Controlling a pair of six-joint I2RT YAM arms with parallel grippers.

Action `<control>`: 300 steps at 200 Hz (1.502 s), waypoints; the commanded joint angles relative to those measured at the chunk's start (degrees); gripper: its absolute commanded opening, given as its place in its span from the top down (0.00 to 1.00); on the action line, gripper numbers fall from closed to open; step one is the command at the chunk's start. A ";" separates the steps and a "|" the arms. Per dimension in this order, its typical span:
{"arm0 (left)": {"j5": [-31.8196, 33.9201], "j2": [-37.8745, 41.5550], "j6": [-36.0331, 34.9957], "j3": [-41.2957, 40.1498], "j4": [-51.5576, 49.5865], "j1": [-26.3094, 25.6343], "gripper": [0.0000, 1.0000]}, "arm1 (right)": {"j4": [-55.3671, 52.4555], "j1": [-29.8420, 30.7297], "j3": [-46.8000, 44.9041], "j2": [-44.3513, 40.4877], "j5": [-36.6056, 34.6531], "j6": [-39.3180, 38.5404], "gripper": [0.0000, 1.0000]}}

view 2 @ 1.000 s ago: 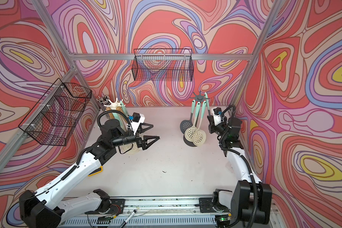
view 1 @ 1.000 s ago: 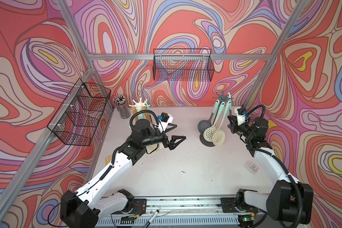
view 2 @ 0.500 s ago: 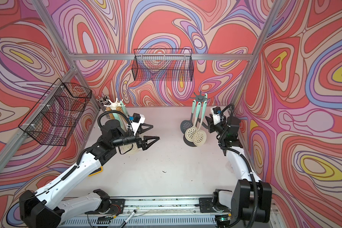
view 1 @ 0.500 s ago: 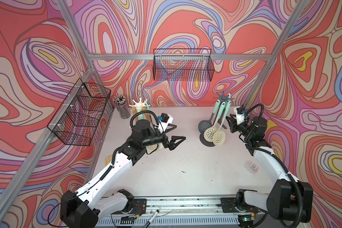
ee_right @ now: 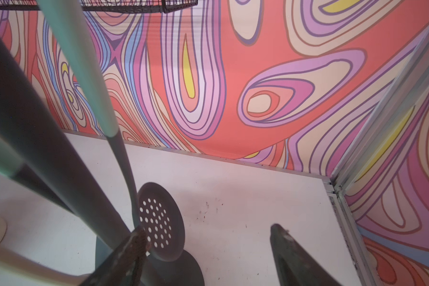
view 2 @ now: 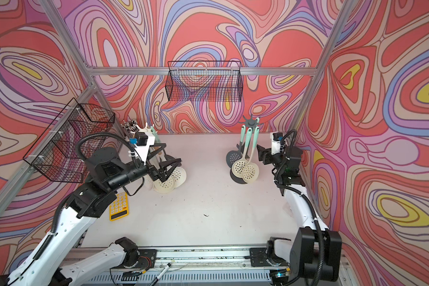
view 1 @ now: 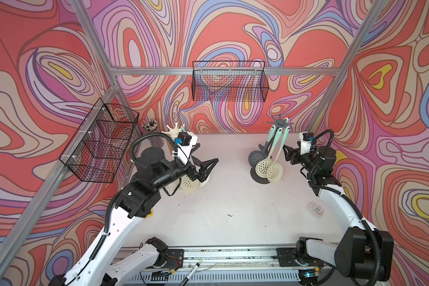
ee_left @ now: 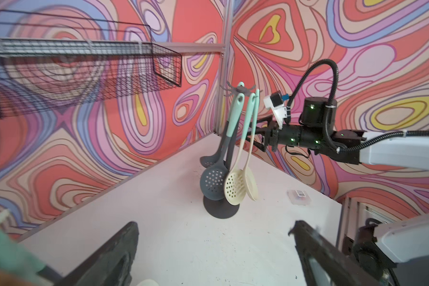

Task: Hang the skimmer on the kitchen utensil rack
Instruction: Hang the skimmer on the rack, then reset both arms

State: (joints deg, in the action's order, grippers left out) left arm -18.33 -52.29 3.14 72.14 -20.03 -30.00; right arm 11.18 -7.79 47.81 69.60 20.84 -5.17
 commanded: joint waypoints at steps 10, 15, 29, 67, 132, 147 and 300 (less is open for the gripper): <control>17.86 5.14 -2.64 0.36 -10.86 0.37 0.00 | -0.70 0.23 1.06 -1.96 -3.90 2.64 0.16; 19.84 6.35 -2.50 -0.05 -11.25 0.38 0.00 | -0.99 0.23 1.06 -2.16 -4.46 3.01 0.15; 24.99 9.52 -0.96 -2.12 -11.73 0.33 0.00 | -2.05 0.23 1.25 -2.75 -6.05 3.83 0.12; 36.69 19.27 2.78 -11.21 -10.57 0.38 0.00 | -3.24 0.23 0.20 -4.39 -9.00 5.33 0.01; 48.64 28.58 8.35 -22.59 -11.03 0.38 0.00 | -2.86 0.24 -4.62 -8.47 -14.20 8.59 0.02; 49.36 29.05 9.52 -23.99 -11.65 0.38 0.00 | -1.60 0.23 -7.03 -10.03 -15.96 9.76 0.02; 61.30 23.02 18.61 -47.45 8.32 0.53 0.00 | 18.40 0.24 -27.55 -3.31 -20.01 17.31 0.05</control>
State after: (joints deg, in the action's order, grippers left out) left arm 39.00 -27.90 18.81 26.20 -16.45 -29.95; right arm 24.14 -7.79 21.87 64.38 1.98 11.49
